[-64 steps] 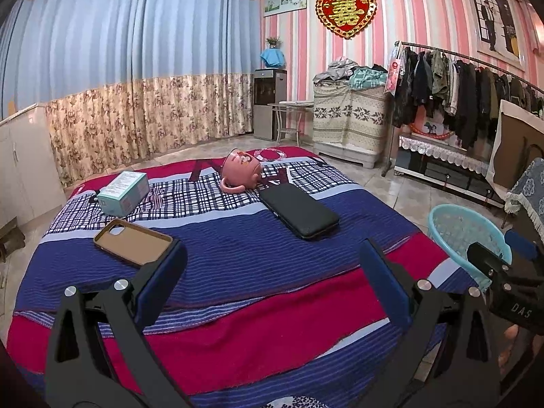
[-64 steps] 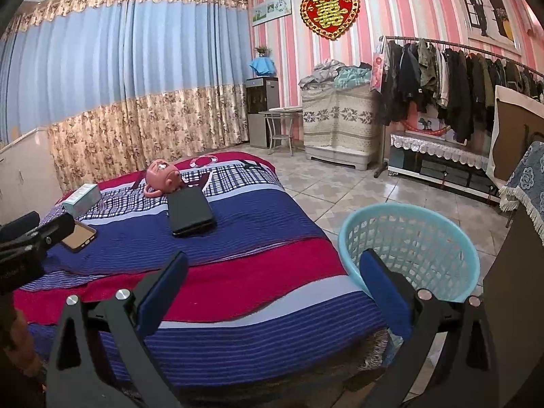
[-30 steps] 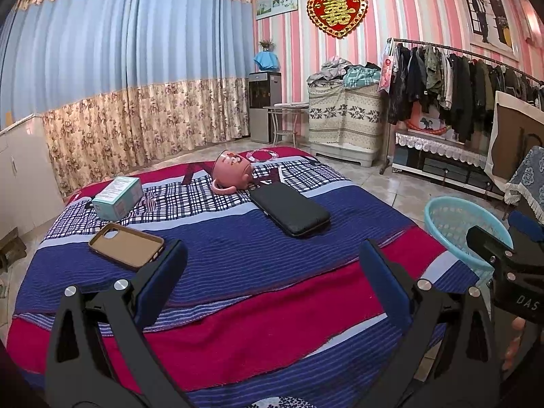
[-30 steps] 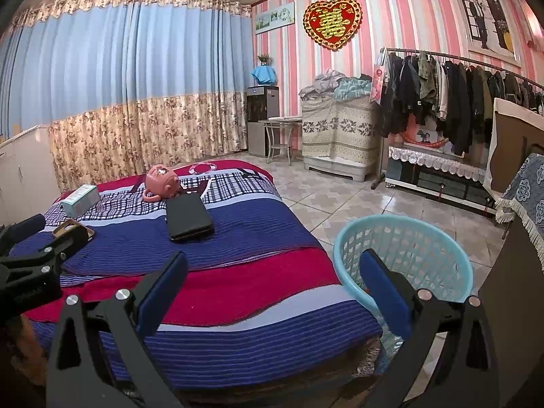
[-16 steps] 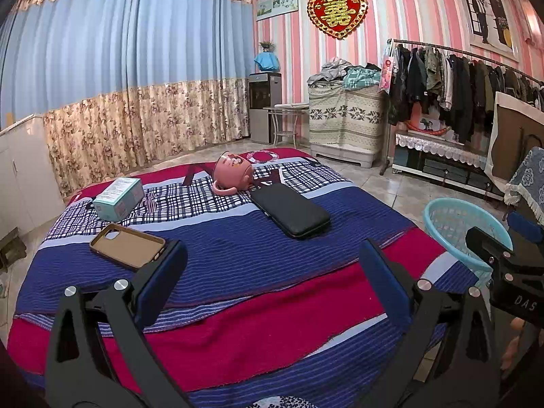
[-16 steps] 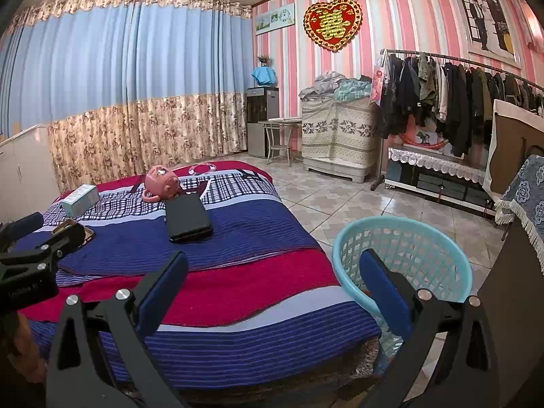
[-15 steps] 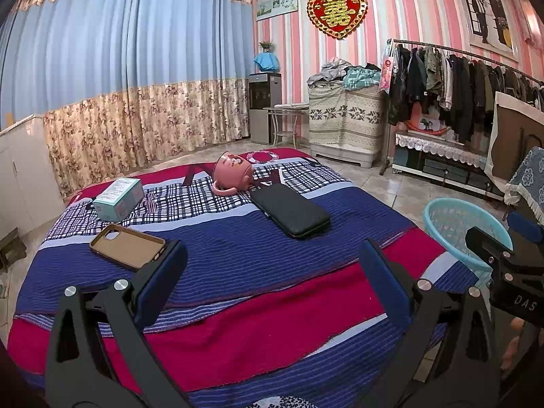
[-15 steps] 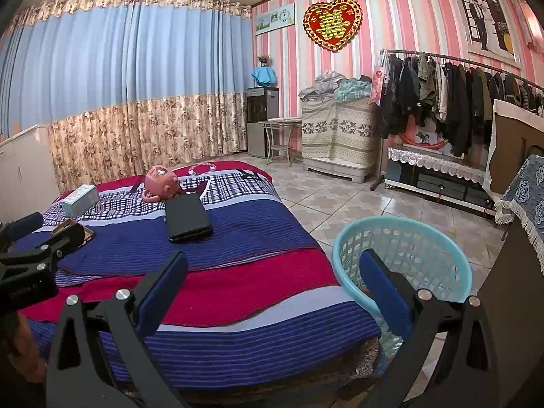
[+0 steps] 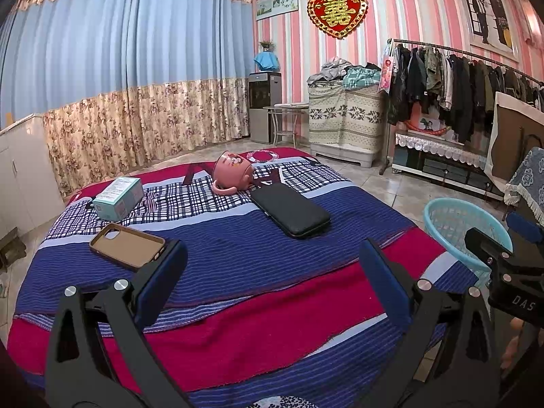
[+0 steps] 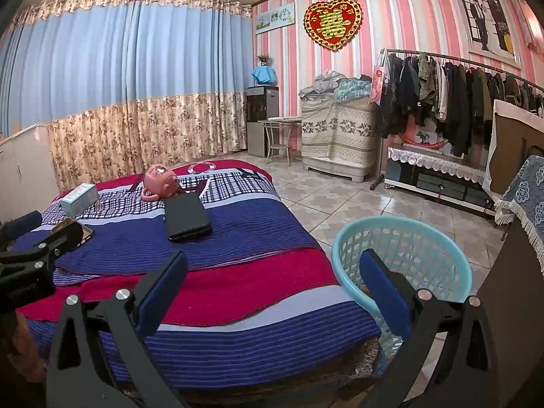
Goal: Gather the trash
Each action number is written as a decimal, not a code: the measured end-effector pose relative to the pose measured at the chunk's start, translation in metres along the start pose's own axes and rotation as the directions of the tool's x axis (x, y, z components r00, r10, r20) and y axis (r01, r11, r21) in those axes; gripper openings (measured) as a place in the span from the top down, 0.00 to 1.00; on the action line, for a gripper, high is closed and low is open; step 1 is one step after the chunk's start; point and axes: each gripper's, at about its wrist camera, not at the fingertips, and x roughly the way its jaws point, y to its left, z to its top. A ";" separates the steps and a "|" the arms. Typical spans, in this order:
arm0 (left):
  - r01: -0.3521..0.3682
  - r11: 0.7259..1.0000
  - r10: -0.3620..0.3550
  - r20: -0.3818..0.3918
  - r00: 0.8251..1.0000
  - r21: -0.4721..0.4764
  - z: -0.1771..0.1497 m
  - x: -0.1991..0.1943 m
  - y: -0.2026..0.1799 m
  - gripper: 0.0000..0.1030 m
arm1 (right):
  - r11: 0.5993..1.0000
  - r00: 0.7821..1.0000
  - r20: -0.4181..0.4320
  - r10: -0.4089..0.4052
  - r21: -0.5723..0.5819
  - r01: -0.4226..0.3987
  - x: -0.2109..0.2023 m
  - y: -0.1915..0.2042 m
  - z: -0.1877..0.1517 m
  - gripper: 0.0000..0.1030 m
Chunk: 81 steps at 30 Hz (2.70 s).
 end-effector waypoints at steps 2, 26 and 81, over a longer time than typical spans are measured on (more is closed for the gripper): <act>0.000 1.000 0.000 0.000 1.000 0.000 0.000 0.000 0.000 0.05 | 1.000 1.000 0.000 0.001 0.001 -0.001 0.000 0.001 -0.001 0.04; -0.002 1.000 0.002 -0.001 1.000 0.001 0.000 0.000 -0.001 0.05 | 1.000 1.000 0.001 0.001 0.000 -0.001 0.000 0.001 -0.001 0.04; -0.004 1.000 0.004 0.010 1.000 0.001 0.006 -0.002 0.001 0.05 | 1.000 1.000 0.002 0.001 -0.004 -0.001 -0.001 -0.001 0.001 0.04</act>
